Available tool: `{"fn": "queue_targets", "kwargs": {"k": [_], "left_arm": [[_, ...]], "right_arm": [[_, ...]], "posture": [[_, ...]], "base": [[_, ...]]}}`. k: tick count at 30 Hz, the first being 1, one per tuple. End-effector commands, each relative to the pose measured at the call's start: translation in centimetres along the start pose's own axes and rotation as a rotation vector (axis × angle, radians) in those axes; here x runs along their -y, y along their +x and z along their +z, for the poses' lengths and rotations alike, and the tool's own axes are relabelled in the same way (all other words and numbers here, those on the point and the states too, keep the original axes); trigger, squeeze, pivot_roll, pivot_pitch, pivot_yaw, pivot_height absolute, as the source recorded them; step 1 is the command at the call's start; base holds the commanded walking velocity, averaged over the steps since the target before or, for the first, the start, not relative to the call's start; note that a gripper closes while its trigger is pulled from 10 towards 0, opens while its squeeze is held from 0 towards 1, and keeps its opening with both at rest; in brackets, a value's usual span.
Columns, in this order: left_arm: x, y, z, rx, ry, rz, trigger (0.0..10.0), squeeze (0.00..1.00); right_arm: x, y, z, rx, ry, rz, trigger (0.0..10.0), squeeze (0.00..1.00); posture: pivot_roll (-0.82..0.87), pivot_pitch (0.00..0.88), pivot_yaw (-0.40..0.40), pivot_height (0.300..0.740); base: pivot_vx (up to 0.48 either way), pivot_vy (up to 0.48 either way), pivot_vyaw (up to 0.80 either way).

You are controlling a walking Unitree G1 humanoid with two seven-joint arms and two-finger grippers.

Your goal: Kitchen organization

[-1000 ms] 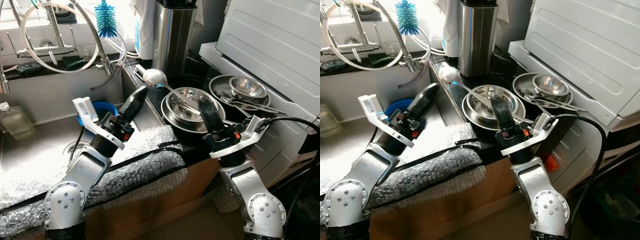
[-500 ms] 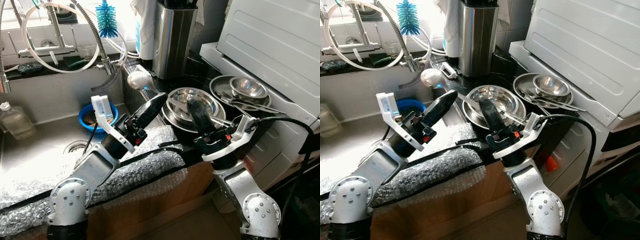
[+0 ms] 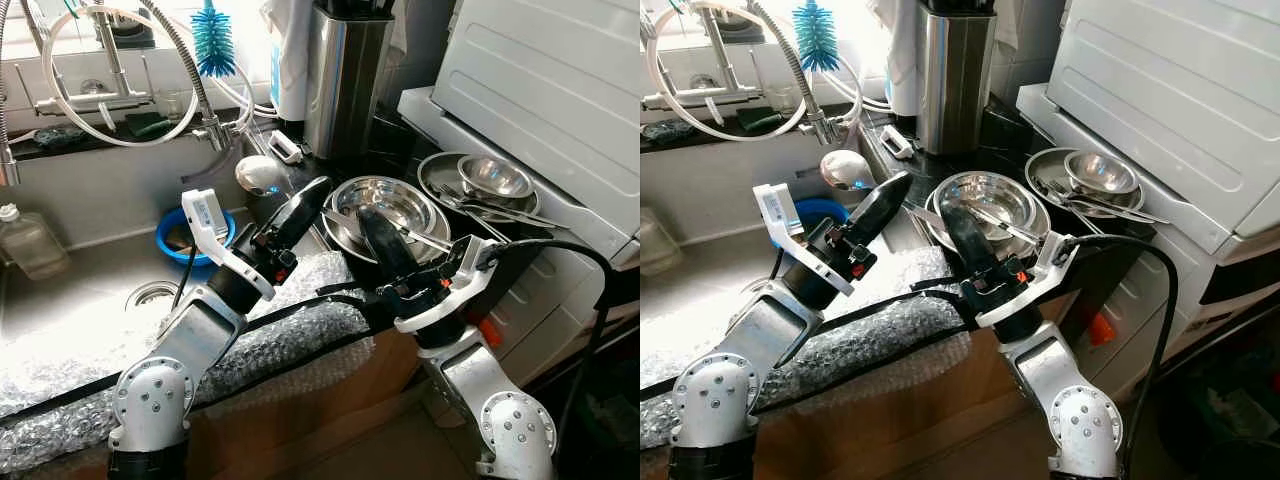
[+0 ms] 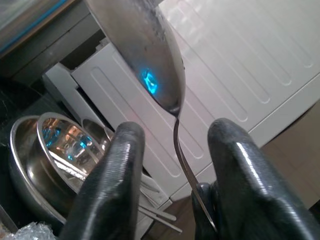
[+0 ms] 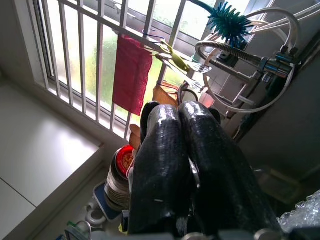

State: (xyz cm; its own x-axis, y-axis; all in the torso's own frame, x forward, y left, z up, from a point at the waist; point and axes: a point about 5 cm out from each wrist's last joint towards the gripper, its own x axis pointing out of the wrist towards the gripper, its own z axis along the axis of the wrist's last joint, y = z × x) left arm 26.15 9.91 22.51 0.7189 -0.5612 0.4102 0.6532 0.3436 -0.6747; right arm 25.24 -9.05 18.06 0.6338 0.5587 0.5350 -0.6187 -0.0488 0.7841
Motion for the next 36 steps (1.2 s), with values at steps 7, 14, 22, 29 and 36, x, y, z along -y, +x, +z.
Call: {"fn": "queue_targets", "kwargs": {"k": [7,14,22,29,36], "left_arm": [[0.2,0.4,-0.2,0.006,0.001,-0.010,0.0,0.00],[0.2,0.4,-0.1,0.013,0.002,-0.012,0.0,0.00],[0.4,0.5,0.1,0.040,-0.021,-0.020,0.0,0.00],[0.5,0.6,0.4,0.069,-0.044,-0.023,0.0,0.00],[0.4,0.7,1.3,0.122,-0.074,-0.019,0.0,0.00]], "right_arm": [[-0.6,0.1,-0.1,-0.010,-0.010,0.037,10.0,0.00],[-0.5,0.0,-0.1,-0.014,-0.016,0.030,10.0,0.00],[-0.3,0.0,-0.2,-0.019,-0.025,0.014,10.0,0.00],[-0.1,0.0,0.0,-0.012,-0.049,-0.007,10.0,0.00],[-0.1,0.1,-0.1,-0.008,-0.053,-0.009,10.0,1.00]], "posture": [[-0.02,0.000,-0.105,0.740],[-0.02,0.000,-0.108,0.740],[-0.02,0.000,-0.109,0.740],[-0.02,0.000,-0.110,0.740],[-0.02,0.000,-0.110,0.740]], "base": [[0.000,0.000,0.00],[0.000,0.000,0.00],[0.000,0.000,0.00],[0.000,0.000,0.00],[0.000,0.000,0.00]]}}
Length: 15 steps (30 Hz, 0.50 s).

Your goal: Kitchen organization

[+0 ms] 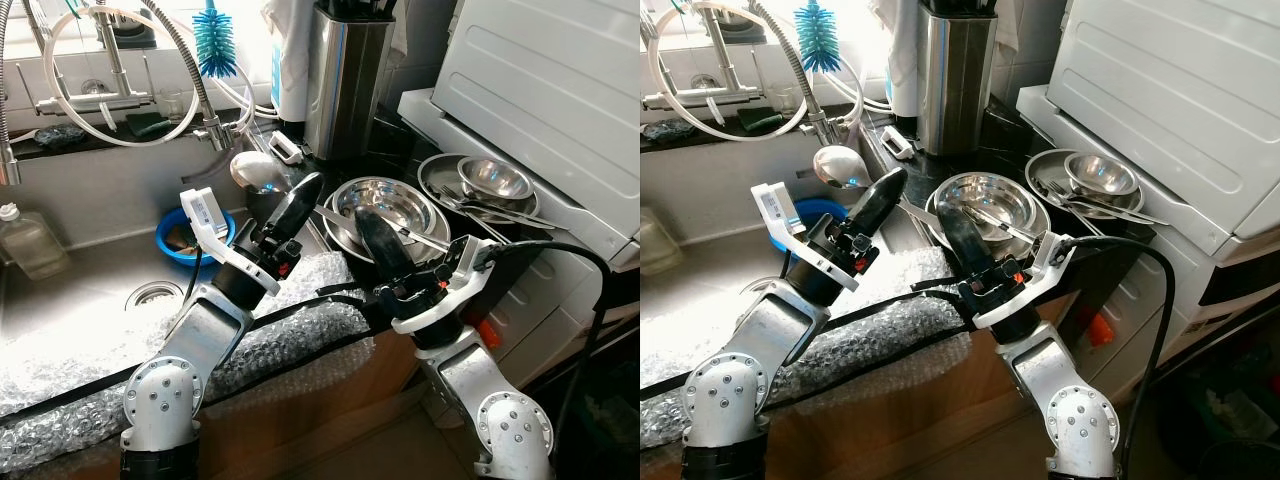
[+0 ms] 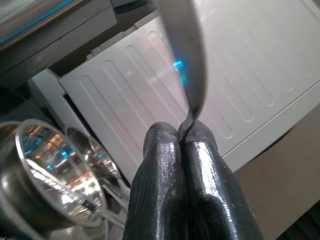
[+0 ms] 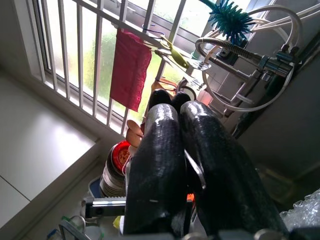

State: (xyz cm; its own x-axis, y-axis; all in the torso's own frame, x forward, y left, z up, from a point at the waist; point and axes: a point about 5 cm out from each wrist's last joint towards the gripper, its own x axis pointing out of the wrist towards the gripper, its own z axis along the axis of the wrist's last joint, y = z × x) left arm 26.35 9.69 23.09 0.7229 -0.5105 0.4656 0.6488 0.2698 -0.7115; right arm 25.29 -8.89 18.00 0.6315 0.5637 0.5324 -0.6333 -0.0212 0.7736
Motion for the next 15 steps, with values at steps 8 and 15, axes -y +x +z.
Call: {"fn": "queue_targets", "kwargs": {"k": [8,15], "left_arm": [[0.4,0.7,2.0,0.099,0.019,0.000,0.0,0.00],[-0.4,1.2,5.5,0.253,0.126,0.106,0.0,0.00]], "right_arm": [[-0.1,0.0,0.1,0.001,-0.025,-0.006,10.0,1.00],[0.0,-0.1,0.0,0.001,-0.042,-0.027,10.0,0.99]], "posture": [[-0.02,0.000,-0.108,0.740],[-0.02,0.000,-0.107,0.740]], "base": [[0.000,0.000,0.00],[0.000,0.000,0.00]]}}
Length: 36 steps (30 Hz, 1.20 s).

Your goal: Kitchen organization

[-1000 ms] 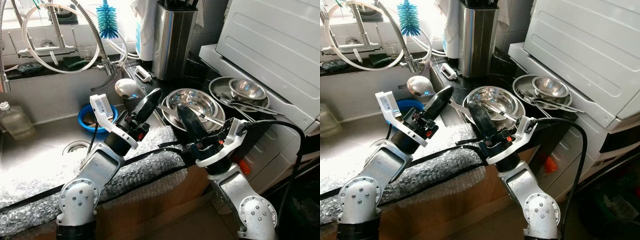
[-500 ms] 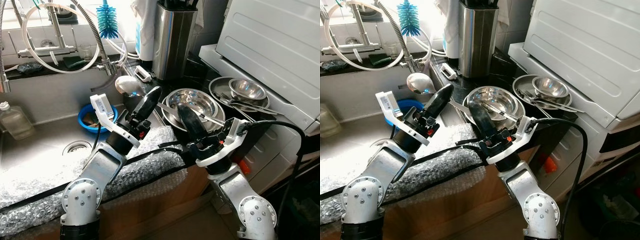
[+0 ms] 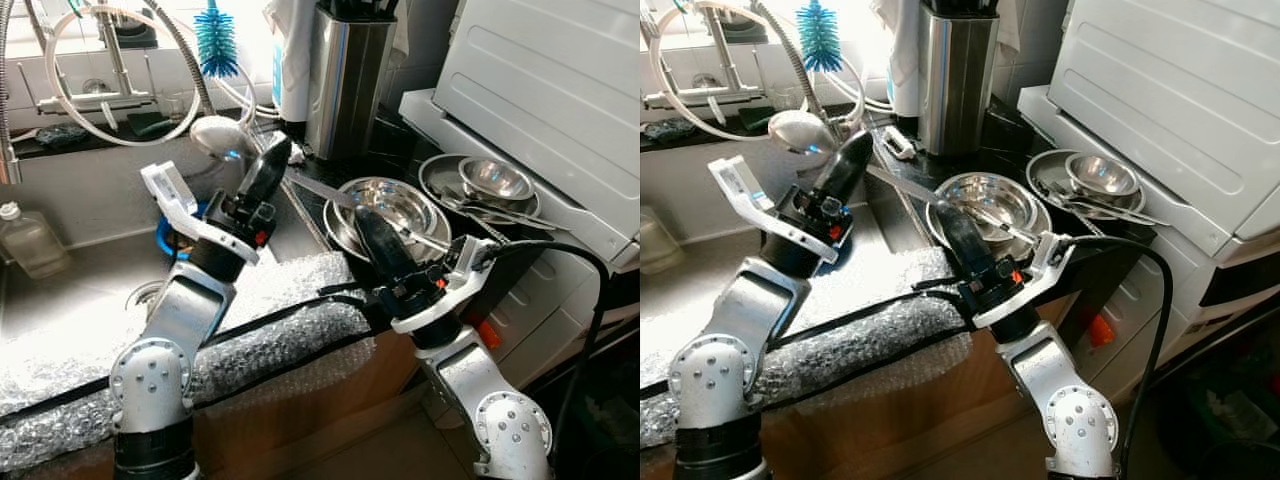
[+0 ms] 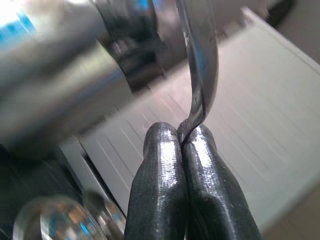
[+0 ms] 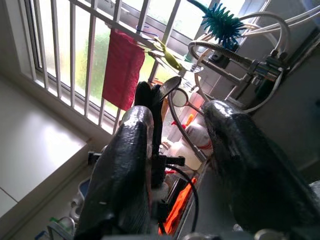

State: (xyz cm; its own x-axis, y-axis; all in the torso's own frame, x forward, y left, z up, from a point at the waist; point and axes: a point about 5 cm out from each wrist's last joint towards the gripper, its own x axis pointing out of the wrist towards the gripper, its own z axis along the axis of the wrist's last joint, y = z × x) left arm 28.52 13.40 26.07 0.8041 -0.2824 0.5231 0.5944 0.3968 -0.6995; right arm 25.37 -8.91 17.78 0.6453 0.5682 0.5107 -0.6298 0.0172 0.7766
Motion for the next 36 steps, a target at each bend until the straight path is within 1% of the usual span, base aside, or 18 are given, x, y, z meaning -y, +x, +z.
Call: {"fn": "queue_targets", "kwargs": {"k": [1,2,4,5,6,7,11,12,14,15,16,19,20,22,26,29,30,36], "left_arm": [[-0.2,0.3,0.5,0.026,0.030,0.026,0.0,0.00],[-0.2,0.5,1.0,0.045,0.063,0.039,0.0,0.00],[-0.2,0.8,1.4,0.058,0.117,0.059,0.0,0.00],[-0.2,1.2,2.1,0.055,0.270,0.083,2.9,0.00],[-0.1,1.5,2.3,0.044,0.373,0.086,7.6,0.00],[0.0,1.7,2.6,0.037,0.462,0.083,10.0,0.00],[0.1,2.1,3.0,0.004,0.696,0.075,10.0,0.00],[-0.7,2.0,2.9,-0.024,0.794,0.094,10.0,0.00],[-1.0,2.0,2.9,-0.029,0.816,0.099,10.0,0.00],[-2.6,1.4,2.5,-0.073,0.867,0.171,10.0,0.00],[-2.6,1.4,2.5,-0.073,0.867,0.171,10.0,0.00],[-5.7,-0.3,1.6,-0.192,1.094,0.253,10.0,0.00],[-7.1,-1.3,1.8,-0.196,1.113,0.334,10.0,0.00],[-7.5,-1.5,1.9,-0.188,1.100,0.363,10.0,0.00],[-9.2,-2.9,2.4,-0.235,1.194,0.422,10.0,0.00],[-10.0,-3.6,3.3,-0.224,1.219,0.486,10.0,0.00],[-10.0,-3.6,3.3,-0.224,1.219,0.486,10.0,0.00],[-10.9,-4.5,3.7,-0.240,1.273,0.527,10.0,0.00]], "right_arm": [[-0.2,0.0,0.1,0.006,-0.014,-0.003,10.0,0.99],[-0.2,0.0,0.0,0.000,-0.020,-0.004,10.0,0.00],[-0.1,0.0,0.0,-0.006,-0.027,-0.005,10.0,0.00],[-0.1,0.0,-0.1,-0.012,-0.030,-0.004,10.0,0.00],[-0.2,0.0,-0.1,-0.012,-0.029,-0.003,10.0,0.00],[-0.2,0.0,-0.1,-0.014,-0.030,-0.002,10.0,0.00],[-0.4,0.2,-0.4,-0.037,-0.054,0.002,10.0,0.00],[-0.4,0.3,-0.7,-0.083,-0.117,-0.003,10.0,0.00],[-0.5,0.3,-0.7,-0.094,-0.133,-0.004,10.0,0.00],[-0.5,0.4,-0.9,-0.117,-0.176,-0.012,10.0,0.00],[-0.5,0.4,-0.9,-0.117,-0.176,-0.012,10.0,0.00],[-0.8,0.6,-1.7,-0.272,-0.401,-0.017,10.0,0.00],[-0.9,0.5,-2.1,-0.332,-0.477,-0.007,10.0,0.00],[-0.9,0.5,-2.1,-0.333,-0.482,-0.006,10.0,0.00],[-1.0,0.6,-2.2,-0.326,-0.529,-0.027,10.0,0.00],[-0.7,0.7,-1.8,-0.312,-0.671,-0.081,10.0,0.00],[-0.7,0.7,-1.8,-0.312,-0.671,-0.081,10.0,0.00],[0.1,0.6,-0.1,-0.261,-0.974,-0.216,10.0,0.00]], "posture": [[-0.02,0.000,-0.106,0.740],[-0.02,0.000,-0.106,0.740],[-0.03,0.000,-0.105,0.740],[-0.02,0.000,-0.104,0.740],[-0.02,0.000,-0.104,0.740],[-0.02,0.000,-0.104,0.740],[-0.02,0.000,-0.101,0.740],[-0.02,0.000,-0.100,0.740],[-0.02,0.000,-0.100,0.740],[-0.03,0.000,-0.101,0.740],[-0.03,0.000,-0.101,0.740],[-0.04,0.000,-0.096,0.740],[-0.04,0.000,-0.093,0.740],[-0.04,0.000,-0.093,0.740],[-0.04,0.000,-0.094,0.740],[-0.04,0.000,-0.092,0.740],[-0.04,0.000,-0.092,0.740],[-0.05,0.000,-0.088,0.740]], "base": [[0.000,0.000,0.00],[0.000,0.000,0.00],[0.000,0.000,0.00],[0.000,0.000,0.00],[0.000,0.000,0.00],[0.000,0.000,0.00],[0.000,0.000,0.00],[0.000,0.000,0.00],[0.000,0.000,0.00],[0.000,0.000,0.00],[0.000,0.000,0.00],[0.000,0.000,0.00],[0.000,0.000,0.00],[0.000,0.000,0.00],[0.000,0.000,0.00],[0.000,0.000,0.00],[0.000,0.000,0.00],[0.000,0.000,0.00]]}}
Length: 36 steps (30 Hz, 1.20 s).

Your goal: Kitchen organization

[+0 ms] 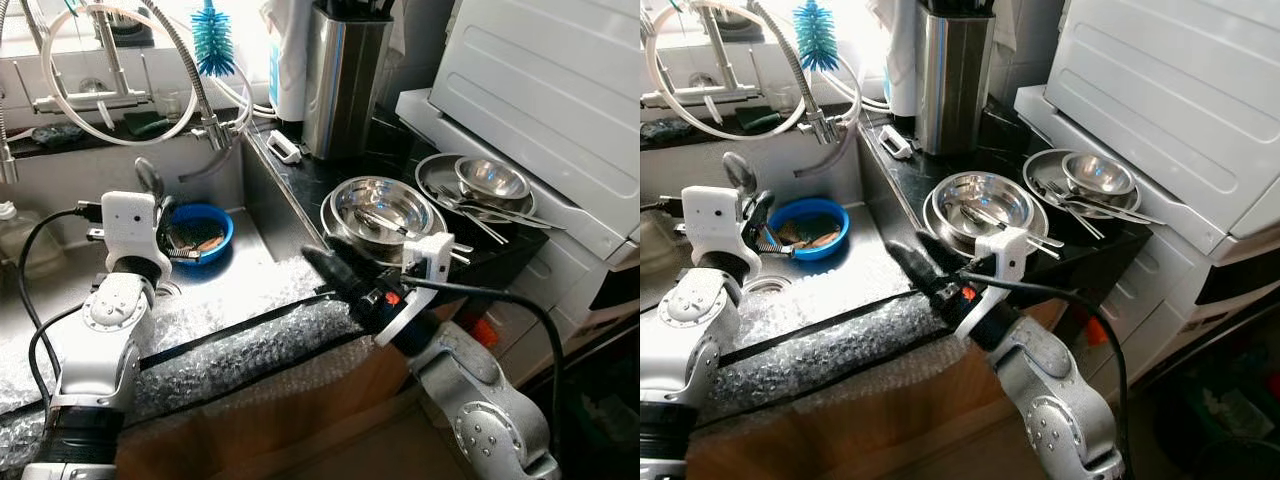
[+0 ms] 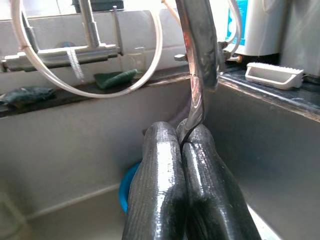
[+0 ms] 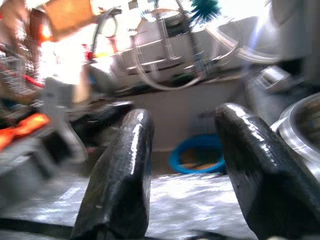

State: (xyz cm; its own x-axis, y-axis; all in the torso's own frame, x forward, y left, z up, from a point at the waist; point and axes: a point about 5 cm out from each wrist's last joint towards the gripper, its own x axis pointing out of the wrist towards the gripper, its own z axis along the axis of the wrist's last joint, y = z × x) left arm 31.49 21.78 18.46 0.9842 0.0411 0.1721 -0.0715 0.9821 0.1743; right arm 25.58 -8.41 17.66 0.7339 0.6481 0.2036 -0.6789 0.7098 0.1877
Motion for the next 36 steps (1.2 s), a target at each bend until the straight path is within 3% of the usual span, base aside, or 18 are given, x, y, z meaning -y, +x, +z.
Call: {"fn": "queue_targets", "kwargs": {"k": [1,5,10,16,23,24,25,26,27,36], "left_arm": [[-0.7,-0.3,-1.1,-0.034,0.054,0.018,10.0,0.00],[-1.2,-0.4,-1.5,-0.040,0.070,0.039,10.0,0.00],[-2.4,-0.4,-1.7,-0.049,0.156,0.057,10.0,0.00],[-1.8,-0.4,-2.3,-0.060,0.134,0.043,10.0,0.00],[-0.6,-0.4,-2.6,-0.058,0.136,0.006,10.0,0.03],[-0.4,-0.3,-2.6,-0.059,0.134,-0.001,10.0,0.72],[-0.4,-0.3,-2.6,-0.061,0.135,-0.003,10.0,0.91],[-0.4,-0.3,-2.6,-0.062,0.137,-0.004,10.0,0.91],[-0.4,-0.3,-2.6,-0.062,0.137,-0.005,10.0,1.00],[0.0,-0.5,-2.7,-0.064,0.110,-0.009,10.0,1.00]], "right_arm": [[0.5,-0.2,0.3,0.002,-0.123,-0.048,10.0,0.00],[0.9,-0.8,0.2,0.001,-0.147,-0.080,10.0,0.00],[2.0,-3.3,-1.1,-0.049,-0.225,-0.210,10.0,0.00],[2.9,-3.7,-1.5,-0.043,-0.253,-0.306,10.0,0.00],[2.6,-3.6,-2.3,-0.049,-0.245,-0.328,10.0,0.00],[2.4,-3.4,-2.4,-0.049,-0.251,-0.325,10.0,0.00],[2.4,-3.4,-2.4,-0.048,-0.255,-0.327,10.0,0.00],[2.4,-3.4,-2.4,-0.047,-0.257,-0.329,10.0,0.00],[2.5,-3.3,-2.4,-0.046,-0.268,-0.333,10.0,0.00],[2.2,-2.8,-2.9,-0.064,-0.285,-0.330,10.0,0.00]], "posture": [[-0.05,0.000,-0.086,0.740],[-0.05,0.000,-0.086,0.740],[-0.05,0.000,-0.087,0.740],[-0.05,0.000,-0.081,0.740],[-0.05,0.000,-0.078,0.740],[-0.05,0.000,-0.082,0.740],[-0.05,0.000,-0.083,0.740],[-0.05,0.000,-0.083,0.740],[-0.05,0.000,-0.083,0.740],[-0.06,0.000,-0.086,0.740]], "base": [[0.000,0.000,0.00],[0.000,0.000,0.00],[0.000,0.000,0.00],[0.000,0.000,0.00],[0.000,0.000,0.00],[0.000,0.000,0.00],[0.000,0.000,0.00],[0.000,0.000,0.00],[0.000,0.000,0.00],[0.000,0.000,0.00]]}}
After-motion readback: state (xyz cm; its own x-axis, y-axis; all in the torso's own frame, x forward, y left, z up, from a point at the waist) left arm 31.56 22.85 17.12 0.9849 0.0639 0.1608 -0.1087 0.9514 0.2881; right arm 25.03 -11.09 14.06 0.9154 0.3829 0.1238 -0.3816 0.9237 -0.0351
